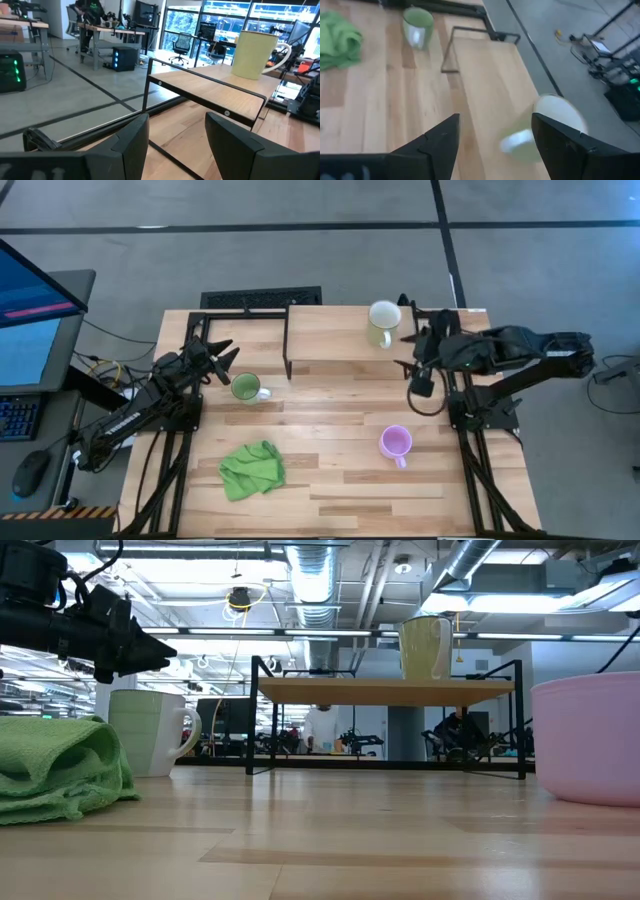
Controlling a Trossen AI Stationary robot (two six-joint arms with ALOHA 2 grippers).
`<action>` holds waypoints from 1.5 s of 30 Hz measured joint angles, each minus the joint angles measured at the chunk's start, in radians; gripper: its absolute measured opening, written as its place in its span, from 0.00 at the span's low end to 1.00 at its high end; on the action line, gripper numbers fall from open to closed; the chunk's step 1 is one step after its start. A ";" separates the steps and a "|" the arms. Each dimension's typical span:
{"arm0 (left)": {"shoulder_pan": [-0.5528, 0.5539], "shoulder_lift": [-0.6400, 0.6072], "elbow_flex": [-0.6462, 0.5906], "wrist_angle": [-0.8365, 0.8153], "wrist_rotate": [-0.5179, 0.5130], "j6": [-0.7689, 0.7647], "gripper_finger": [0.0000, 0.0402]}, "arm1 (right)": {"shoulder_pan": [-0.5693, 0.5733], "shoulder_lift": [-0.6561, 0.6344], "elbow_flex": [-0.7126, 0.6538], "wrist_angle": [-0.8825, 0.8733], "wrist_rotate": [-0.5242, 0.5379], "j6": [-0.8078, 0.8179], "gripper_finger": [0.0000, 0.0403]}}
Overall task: Stack small to large cups/mugs on shelf
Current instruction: Put the green mug on the shelf
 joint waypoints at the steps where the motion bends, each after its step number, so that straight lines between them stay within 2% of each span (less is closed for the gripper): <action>1: 0.000 0.000 0.000 0.000 0.000 0.000 0.46 | 0.001 -0.021 -0.038 0.037 -0.022 -0.012 0.67; 6: 0.000 0.000 0.000 0.000 0.000 0.000 0.46 | -0.006 -0.116 -0.229 0.242 -0.253 -0.075 0.67; 8: 0.000 0.000 0.000 0.000 0.000 0.000 0.46 | -0.017 -0.143 -0.297 0.307 -0.305 -0.091 0.67; 19: 0.000 0.000 0.000 0.000 0.000 0.000 0.46 | -0.113 -0.242 -0.609 0.579 -0.333 -0.103 0.67; 24: 0.000 0.000 0.000 0.000 0.000 0.000 0.46 | -0.144 -0.290 -0.728 0.692 -0.453 -0.105 0.67; 32: 0.000 0.000 0.000 0.000 0.000 0.000 0.46 | -0.218 -0.315 -0.838 0.762 -0.469 -0.110 0.67; 39: 0.000 0.000 0.000 0.000 0.000 0.000 0.46 | -0.317 -0.315 -0.948 0.895 -0.597 -0.141 0.67; 45: 0.000 0.000 0.000 0.000 0.000 -0.001 0.46 | -0.386 -0.315 -1.020 0.972 -0.647 -0.141 0.67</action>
